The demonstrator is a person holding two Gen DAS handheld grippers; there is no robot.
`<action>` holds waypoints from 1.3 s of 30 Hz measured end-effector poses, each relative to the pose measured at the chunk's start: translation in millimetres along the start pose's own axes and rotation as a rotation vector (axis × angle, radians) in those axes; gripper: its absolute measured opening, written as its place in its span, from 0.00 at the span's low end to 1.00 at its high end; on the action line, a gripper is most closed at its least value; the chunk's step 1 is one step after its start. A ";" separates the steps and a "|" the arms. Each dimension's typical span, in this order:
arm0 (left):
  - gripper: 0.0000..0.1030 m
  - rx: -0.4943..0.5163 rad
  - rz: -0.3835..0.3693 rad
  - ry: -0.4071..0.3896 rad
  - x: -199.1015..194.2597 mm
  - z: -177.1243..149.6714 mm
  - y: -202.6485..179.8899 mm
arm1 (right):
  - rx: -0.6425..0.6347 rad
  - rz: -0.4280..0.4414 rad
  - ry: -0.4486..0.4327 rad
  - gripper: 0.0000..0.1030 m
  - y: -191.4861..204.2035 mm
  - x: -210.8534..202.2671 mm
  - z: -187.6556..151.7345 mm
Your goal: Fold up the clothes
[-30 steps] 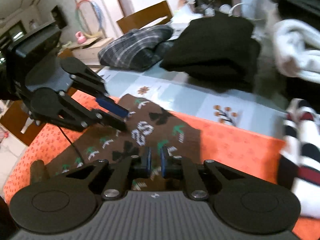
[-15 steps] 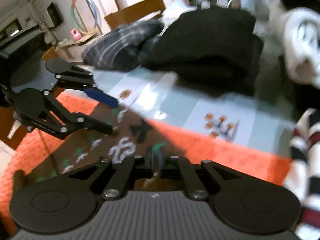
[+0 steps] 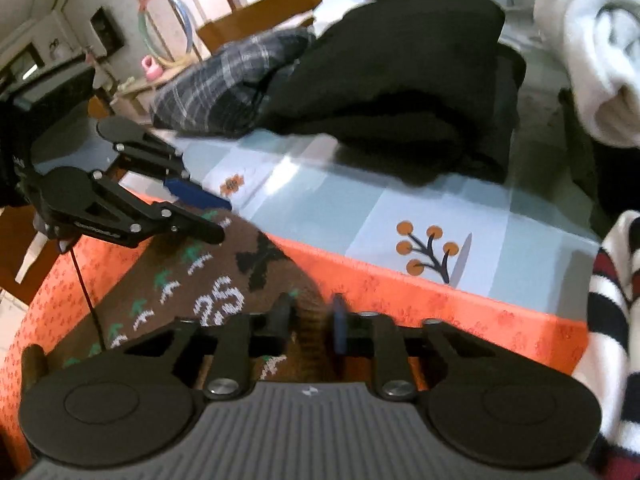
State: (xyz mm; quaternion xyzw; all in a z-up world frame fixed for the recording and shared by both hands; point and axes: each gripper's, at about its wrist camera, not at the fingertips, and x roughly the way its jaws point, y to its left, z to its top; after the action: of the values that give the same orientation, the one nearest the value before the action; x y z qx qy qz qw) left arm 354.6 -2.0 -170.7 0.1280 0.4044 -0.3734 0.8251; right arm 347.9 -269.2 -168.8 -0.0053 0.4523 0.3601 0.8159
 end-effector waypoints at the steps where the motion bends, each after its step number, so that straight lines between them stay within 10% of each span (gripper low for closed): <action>1: 0.14 0.015 0.005 -0.012 -4.6 -0.8 -2.7 | -0.009 0.000 -0.016 0.15 3.1 -4.7 -1.0; 11: 0.13 0.118 0.015 -0.117 -73.3 -25.4 -49.6 | -0.293 -0.049 -0.103 0.14 80.3 -56.3 -40.4; 21: 0.15 0.216 0.023 0.028 -76.6 -84.3 -99.2 | -0.538 -0.131 -0.032 0.14 145.4 -40.6 -112.2; 30: 0.21 0.048 -0.007 -0.088 -91.3 -67.1 -101.5 | -0.418 -0.109 -0.086 0.20 143.1 -61.1 -112.2; 39: 0.23 0.007 0.047 -0.022 -45.8 -67.6 -106.6 | -0.209 -0.187 -0.098 0.24 110.9 -39.4 -102.6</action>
State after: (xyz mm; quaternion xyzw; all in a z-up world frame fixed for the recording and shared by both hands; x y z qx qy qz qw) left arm 221.1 -17.2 -169.4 0.1361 0.3910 -0.3567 0.8375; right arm 193.8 -244.3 -165.1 -0.1145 0.3694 0.3274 0.8621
